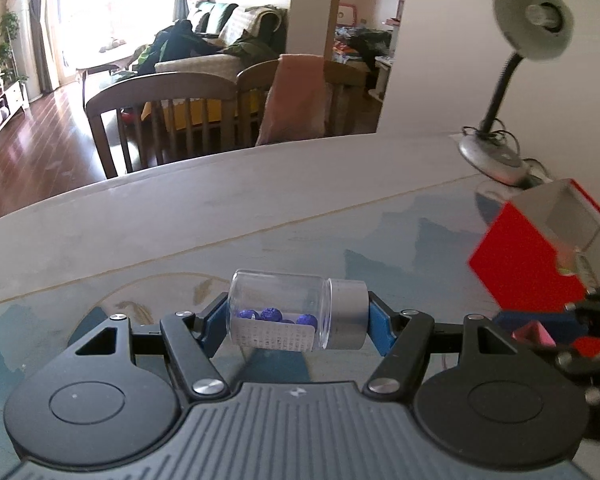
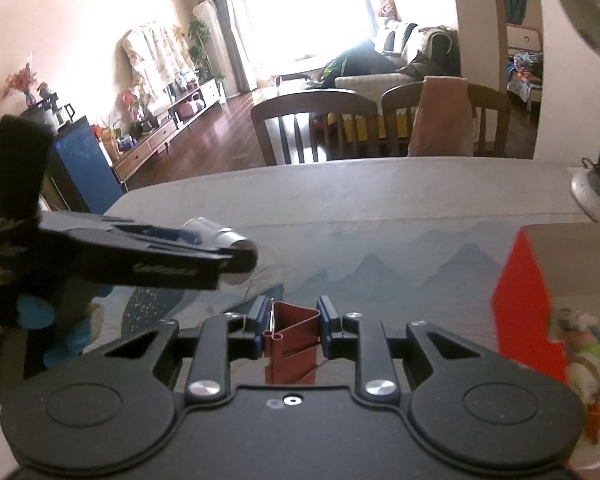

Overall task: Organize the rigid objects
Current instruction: 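Carry the bead jar and red binder clip over the red box with both grippers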

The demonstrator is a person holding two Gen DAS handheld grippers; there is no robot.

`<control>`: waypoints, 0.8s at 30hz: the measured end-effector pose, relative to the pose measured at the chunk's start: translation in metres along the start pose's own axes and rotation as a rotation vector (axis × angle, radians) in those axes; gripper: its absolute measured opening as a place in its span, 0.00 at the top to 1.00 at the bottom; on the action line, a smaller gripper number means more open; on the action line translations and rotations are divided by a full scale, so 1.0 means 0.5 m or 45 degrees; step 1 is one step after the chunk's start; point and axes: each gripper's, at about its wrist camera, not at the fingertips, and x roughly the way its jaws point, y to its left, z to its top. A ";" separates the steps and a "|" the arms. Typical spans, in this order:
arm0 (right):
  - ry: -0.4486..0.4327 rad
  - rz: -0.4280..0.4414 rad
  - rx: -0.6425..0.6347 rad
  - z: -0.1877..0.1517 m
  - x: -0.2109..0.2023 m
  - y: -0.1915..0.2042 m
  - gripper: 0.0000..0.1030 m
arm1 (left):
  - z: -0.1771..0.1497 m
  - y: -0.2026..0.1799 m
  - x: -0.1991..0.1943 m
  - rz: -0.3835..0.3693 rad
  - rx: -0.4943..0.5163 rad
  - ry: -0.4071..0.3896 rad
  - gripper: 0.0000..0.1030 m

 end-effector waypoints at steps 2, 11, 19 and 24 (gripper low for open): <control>-0.018 -0.003 -0.004 0.002 -0.027 -0.011 0.77 | 0.004 -0.015 -0.022 -0.022 -0.001 0.001 0.33; -0.071 -0.034 -0.001 0.006 -0.118 -0.090 0.77 | 0.016 -0.123 -0.093 -0.107 0.048 -0.015 0.33; -0.103 -0.076 0.017 -0.003 -0.180 -0.184 0.77 | 0.029 -0.240 -0.104 -0.158 0.081 -0.021 0.33; -0.111 -0.106 0.030 -0.017 -0.213 -0.247 0.77 | 0.037 -0.318 -0.088 -0.174 0.097 -0.009 0.33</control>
